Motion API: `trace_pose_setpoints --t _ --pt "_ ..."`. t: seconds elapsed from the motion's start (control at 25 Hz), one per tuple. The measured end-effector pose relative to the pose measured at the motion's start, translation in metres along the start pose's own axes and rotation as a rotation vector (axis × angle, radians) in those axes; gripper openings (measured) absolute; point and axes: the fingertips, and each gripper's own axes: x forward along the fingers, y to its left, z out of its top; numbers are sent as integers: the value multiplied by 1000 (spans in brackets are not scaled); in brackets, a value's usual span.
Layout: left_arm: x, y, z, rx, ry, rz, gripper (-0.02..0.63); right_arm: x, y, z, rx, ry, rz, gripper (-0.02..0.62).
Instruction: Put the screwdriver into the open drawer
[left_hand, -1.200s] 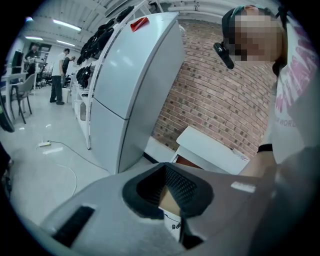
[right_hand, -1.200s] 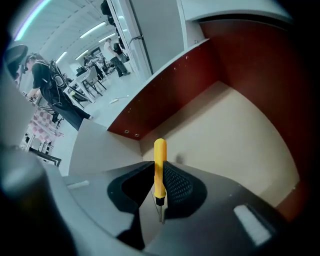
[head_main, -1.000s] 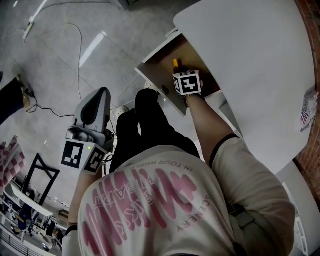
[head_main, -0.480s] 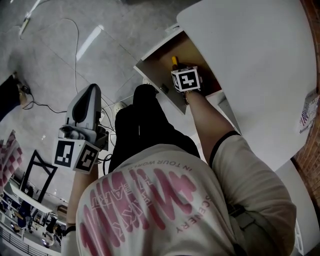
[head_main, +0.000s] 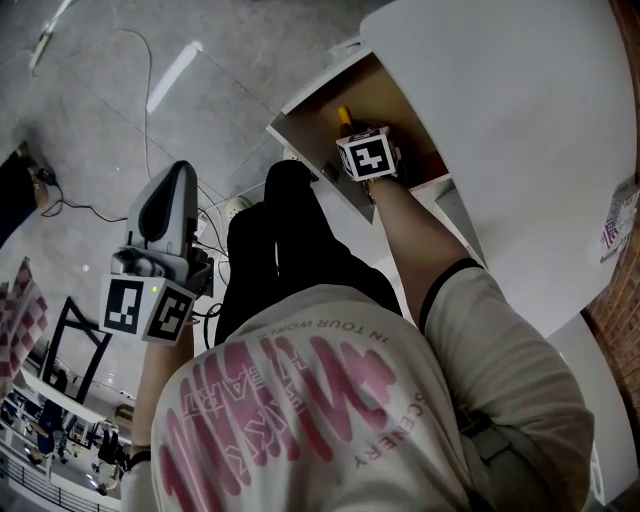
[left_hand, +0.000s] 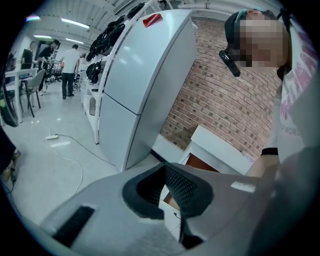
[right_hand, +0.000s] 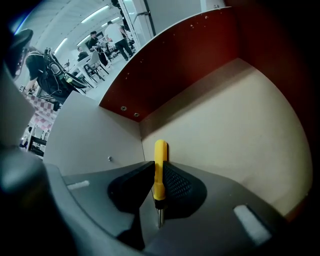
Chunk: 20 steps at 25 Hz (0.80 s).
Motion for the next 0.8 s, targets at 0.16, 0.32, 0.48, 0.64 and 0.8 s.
trace_pose_setpoints --t 0.16,0.32,0.48,0.64,0.8 --pt "1 -3 -10 -7 3 -5 4 4 0 -4 19 -5 -13 67" --pt "0 -5 -12 -10 -2 -6 5 5 0 -6 31 -20 -32 70" --pt "-4 -3 -14 -16 -1 6 4 7 0 -8 39 -29 -43 75" --pt "-5 -4 -17 -23 -5 13 5 9 -2 -8 38 -25 -41 87" --pt "-6 -6 -16 -20 -11 10 4 7 -8 -8 67 -3 -34 143"
